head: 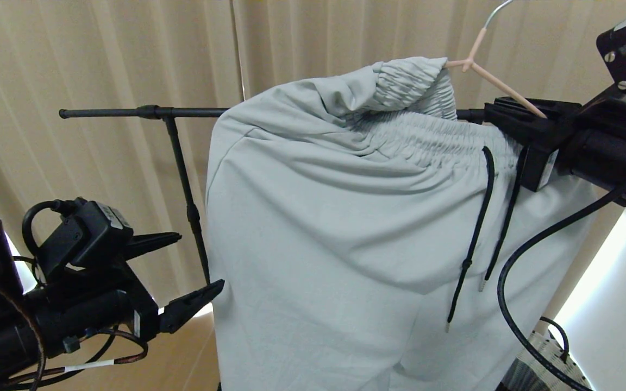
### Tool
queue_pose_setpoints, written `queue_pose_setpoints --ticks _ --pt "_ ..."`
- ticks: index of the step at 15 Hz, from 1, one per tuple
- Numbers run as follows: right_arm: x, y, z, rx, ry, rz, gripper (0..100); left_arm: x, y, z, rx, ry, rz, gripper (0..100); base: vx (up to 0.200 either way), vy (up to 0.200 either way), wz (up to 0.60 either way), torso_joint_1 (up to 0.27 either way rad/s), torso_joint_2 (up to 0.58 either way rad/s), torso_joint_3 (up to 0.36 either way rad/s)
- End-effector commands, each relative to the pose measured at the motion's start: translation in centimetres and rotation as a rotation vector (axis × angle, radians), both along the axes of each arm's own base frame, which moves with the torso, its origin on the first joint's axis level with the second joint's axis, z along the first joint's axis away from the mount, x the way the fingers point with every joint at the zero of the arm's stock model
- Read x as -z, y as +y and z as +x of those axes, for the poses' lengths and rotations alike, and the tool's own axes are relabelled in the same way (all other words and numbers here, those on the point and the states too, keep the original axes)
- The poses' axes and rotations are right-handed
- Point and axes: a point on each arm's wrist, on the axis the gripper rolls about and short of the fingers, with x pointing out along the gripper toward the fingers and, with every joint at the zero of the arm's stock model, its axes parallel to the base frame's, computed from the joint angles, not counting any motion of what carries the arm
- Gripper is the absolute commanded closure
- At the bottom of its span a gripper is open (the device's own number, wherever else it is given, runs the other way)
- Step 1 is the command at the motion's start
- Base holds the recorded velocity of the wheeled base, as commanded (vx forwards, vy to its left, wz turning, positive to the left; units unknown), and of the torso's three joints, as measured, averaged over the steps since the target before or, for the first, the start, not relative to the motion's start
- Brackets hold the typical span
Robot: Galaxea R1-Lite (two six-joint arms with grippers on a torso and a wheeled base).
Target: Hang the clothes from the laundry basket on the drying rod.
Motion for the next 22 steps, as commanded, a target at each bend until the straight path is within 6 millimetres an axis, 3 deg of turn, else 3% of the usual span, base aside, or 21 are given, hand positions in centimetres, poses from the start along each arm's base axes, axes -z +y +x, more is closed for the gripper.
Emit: queue_pose_setpoints --ticks 1,8,9,12,15,18,22 --pt "0.0 0.0 0.0 -0.001 0.000 0.000 100 0.0 0.0 -0.1 0.007 0.001 -0.002 0 0.000 0.000 0.00 0.000 0.00 0.000" --pt "-0.1 0.1 -0.4 -0.105 -0.012 -0.002 100 0.6 -0.9 2.7 0.044 0.013 -0.010 0 0.000 0.000 0.00 0.000 0.00 0.000" --pt "-0.1 0.1 -0.4 -0.105 -0.012 -0.002 100 0.8 -1.0 3.0 0.045 0.004 -0.012 100 0.000 0.000 0.00 0.000 0.00 0.000" --pt "-0.1 0.1 -0.4 -0.104 -0.012 -0.002 100 0.9 -1.2 3.3 0.046 -0.011 -0.015 100 0.000 0.000 0.00 0.000 0.00 0.000" --pt "-0.1 0.1 -0.3 -0.091 -0.009 -0.006 100 1.6 -0.6 2.2 0.033 0.008 -0.005 100 0.000 0.000 0.00 0.000 0.00 0.000" --pt "-0.2 -0.1 -0.1 -0.067 -0.010 -0.004 100 2.5 1.6 0.8 -0.038 0.004 0.047 100 0.000 0.000 0.00 0.000 0.00 0.000" --pt "-0.3 -1.0 0.5 -0.015 -0.009 -0.004 100 3.4 3.8 0.8 -0.127 -0.003 0.123 100 0.000 0.000 0.00 0.000 0.00 0.000"
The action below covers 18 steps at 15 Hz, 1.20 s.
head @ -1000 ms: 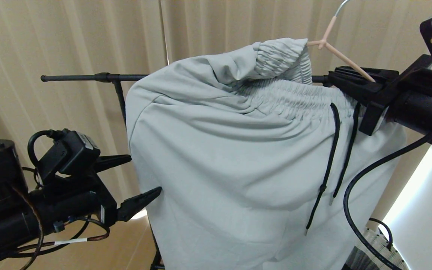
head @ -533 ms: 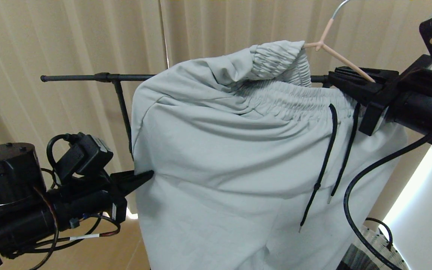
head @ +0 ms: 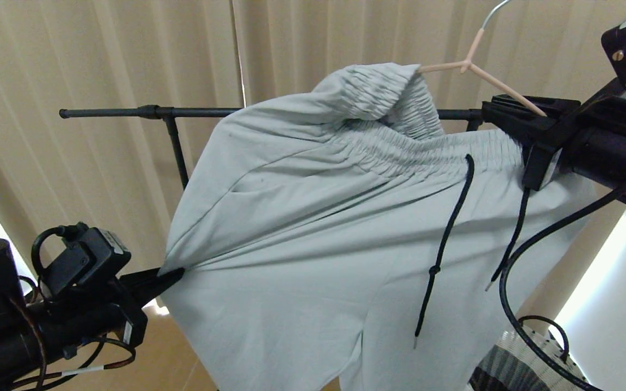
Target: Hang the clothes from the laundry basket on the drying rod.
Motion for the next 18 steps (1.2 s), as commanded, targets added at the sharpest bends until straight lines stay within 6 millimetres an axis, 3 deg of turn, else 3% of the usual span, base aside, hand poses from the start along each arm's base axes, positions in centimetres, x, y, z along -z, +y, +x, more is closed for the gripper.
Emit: queue_pose_setpoints --ticks 1,11,12,18 --pt "0.0 -0.6 0.3 0.030 0.000 0.000 100 0.2 1.0 -0.1 -0.052 0.002 0.011 100 0.000 0.000 0.00 0.000 0.00 0.000" --pt "0.1 -1.4 0.5 0.065 0.006 -0.003 100 0.2 1.7 0.1 -0.081 -0.025 0.071 100 0.000 0.000 0.00 0.000 0.00 0.000" --pt "0.1 -1.4 0.6 0.065 0.007 -0.004 100 0.2 1.7 0.1 -0.079 -0.026 0.072 0 0.000 0.000 0.00 0.000 0.00 0.000" --pt "0.6 -2.5 -0.1 0.159 0.083 -0.037 100 -1.2 1.7 -1.4 -0.094 -0.066 -0.008 0 0.000 0.000 0.00 0.000 0.00 0.000"
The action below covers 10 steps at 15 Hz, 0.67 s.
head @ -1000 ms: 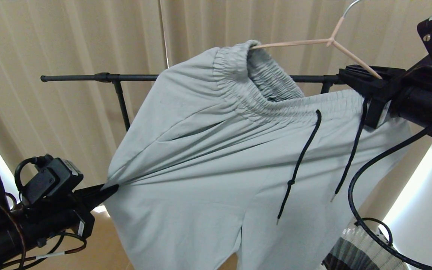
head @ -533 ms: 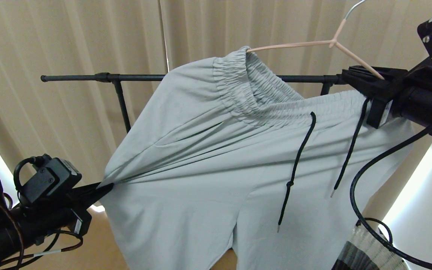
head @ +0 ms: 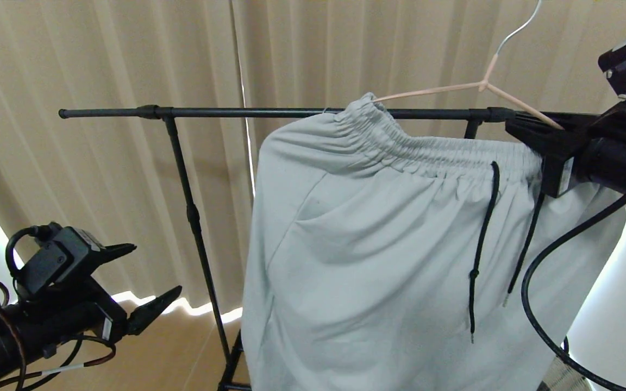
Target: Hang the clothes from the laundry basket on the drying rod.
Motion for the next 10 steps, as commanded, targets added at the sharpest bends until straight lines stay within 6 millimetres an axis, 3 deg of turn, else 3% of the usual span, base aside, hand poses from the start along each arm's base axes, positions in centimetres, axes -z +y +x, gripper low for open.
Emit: queue_pose_setpoints --ticks 1,5,8,10 --pt "-0.1 -0.9 -0.6 0.045 0.015 -0.006 100 -1.5 0.0 -1.5 -0.006 -0.071 -0.037 0 0.000 0.000 0.00 0.000 0.00 0.000" --pt "0.1 -3.2 -2.2 0.128 0.078 -0.028 100 -3.0 0.4 -4.9 -0.046 -0.146 -0.157 0 0.000 0.000 0.00 0.000 0.00 0.000" --pt "0.5 -5.7 -4.4 0.238 0.108 -0.034 100 -1.5 0.5 -7.5 -0.078 -0.079 -0.299 0 0.000 0.000 0.00 0.000 0.00 0.000" --pt "0.8 -7.2 -5.3 0.319 0.143 -0.036 100 -1.2 0.6 -7.5 -0.093 -0.050 -0.334 0 0.000 0.000 0.00 0.000 0.00 0.000"
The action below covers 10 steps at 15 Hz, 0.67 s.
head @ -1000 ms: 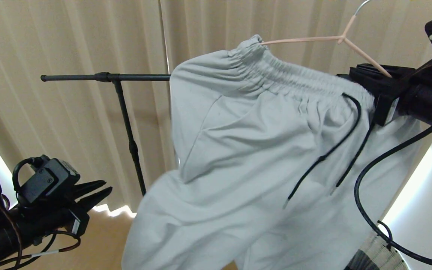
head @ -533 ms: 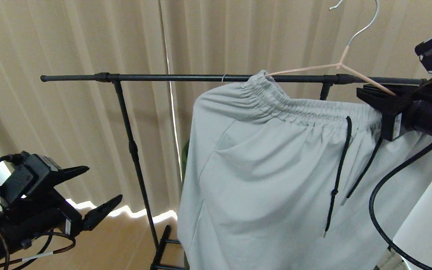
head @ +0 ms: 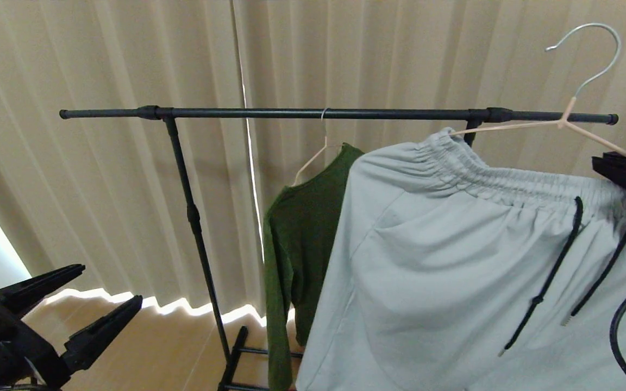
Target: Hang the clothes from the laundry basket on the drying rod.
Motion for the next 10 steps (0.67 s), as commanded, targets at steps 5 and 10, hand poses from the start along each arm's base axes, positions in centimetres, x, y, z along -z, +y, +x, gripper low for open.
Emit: queue_pose_setpoints --ticks 5,10 --pt "0.7 -3.0 -2.0 0.176 0.012 -0.008 100 -0.6 1.4 0.0 -0.114 -0.035 -0.004 0 0.000 0.000 0.00 0.000 0.00 0.000" --pt "1.4 -3.6 -1.9 0.239 0.043 -0.051 100 -0.9 1.2 -0.8 -0.096 -0.072 -0.006 0 0.000 0.000 0.00 0.000 0.00 0.000"
